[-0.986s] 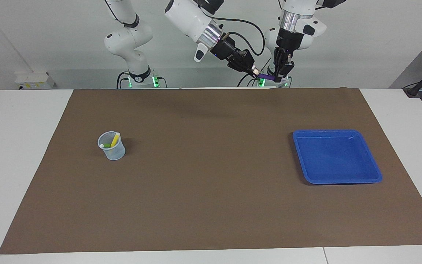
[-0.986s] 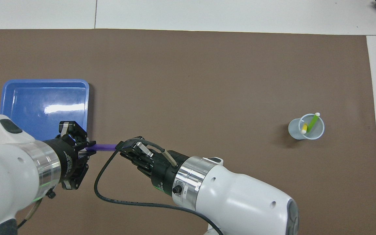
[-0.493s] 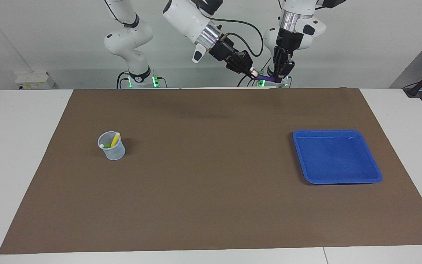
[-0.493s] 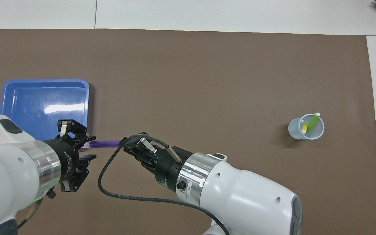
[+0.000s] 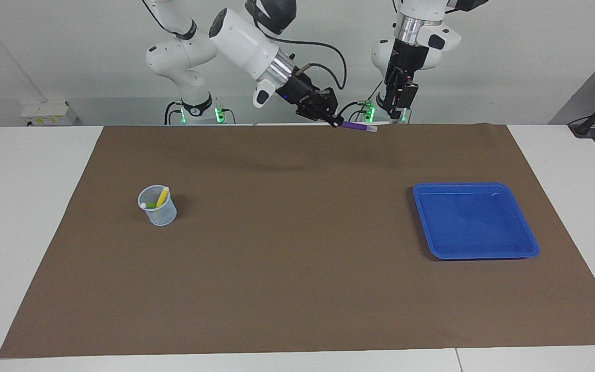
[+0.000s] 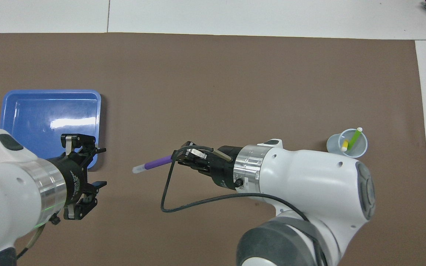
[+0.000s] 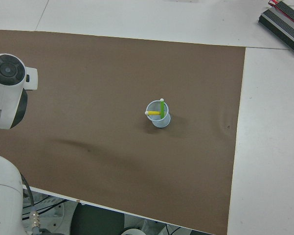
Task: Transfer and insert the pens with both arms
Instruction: 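Carry the purple pen to the cup while the left gripper withdraws, then lower the purple pen into the cup and open the right gripper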
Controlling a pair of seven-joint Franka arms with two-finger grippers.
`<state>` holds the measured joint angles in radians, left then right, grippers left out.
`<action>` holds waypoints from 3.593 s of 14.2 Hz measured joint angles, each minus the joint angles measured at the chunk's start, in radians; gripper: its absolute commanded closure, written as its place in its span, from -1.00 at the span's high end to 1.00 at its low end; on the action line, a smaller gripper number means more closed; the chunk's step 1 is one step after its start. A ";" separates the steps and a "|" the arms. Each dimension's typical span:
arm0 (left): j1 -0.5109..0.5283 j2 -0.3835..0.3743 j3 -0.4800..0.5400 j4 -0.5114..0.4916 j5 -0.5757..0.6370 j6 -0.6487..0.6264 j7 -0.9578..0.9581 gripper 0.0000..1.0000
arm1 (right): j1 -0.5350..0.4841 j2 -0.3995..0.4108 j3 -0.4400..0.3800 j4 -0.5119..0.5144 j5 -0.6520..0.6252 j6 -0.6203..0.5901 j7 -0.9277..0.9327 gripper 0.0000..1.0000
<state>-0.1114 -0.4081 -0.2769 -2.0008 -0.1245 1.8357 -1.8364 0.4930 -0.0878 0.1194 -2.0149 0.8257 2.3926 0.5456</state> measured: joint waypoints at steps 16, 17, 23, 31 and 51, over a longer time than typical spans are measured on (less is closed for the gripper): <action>0.040 -0.011 0.373 -0.009 -0.021 -0.126 1.281 0.33 | -0.462 -0.043 -0.012 0.051 -0.947 -0.536 -1.280 -1.00; 0.068 -0.013 0.375 -0.009 -0.020 -0.133 1.366 0.33 | -0.464 -0.043 -0.011 0.049 -0.957 -0.520 -1.306 -1.00; 0.145 -0.014 0.375 -0.009 0.034 -0.147 1.680 0.42 | -0.539 -0.025 -0.009 -0.045 -0.967 -0.323 -1.444 -1.00; 0.144 -0.013 0.366 -0.007 0.102 -0.147 1.738 1.00 | -0.540 -0.029 -0.009 -0.093 -0.964 -0.328 -1.412 1.00; 0.118 0.210 0.358 0.191 0.140 -0.185 1.738 1.00 | -0.518 -0.016 -0.034 0.234 -0.828 -0.773 -1.027 1.00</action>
<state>0.0068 -0.1978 0.0814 -1.8093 0.0153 1.6509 -0.0980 -0.0250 -0.1038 0.0856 -1.7813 -0.0024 1.6199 -0.4811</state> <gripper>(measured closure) 0.000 0.000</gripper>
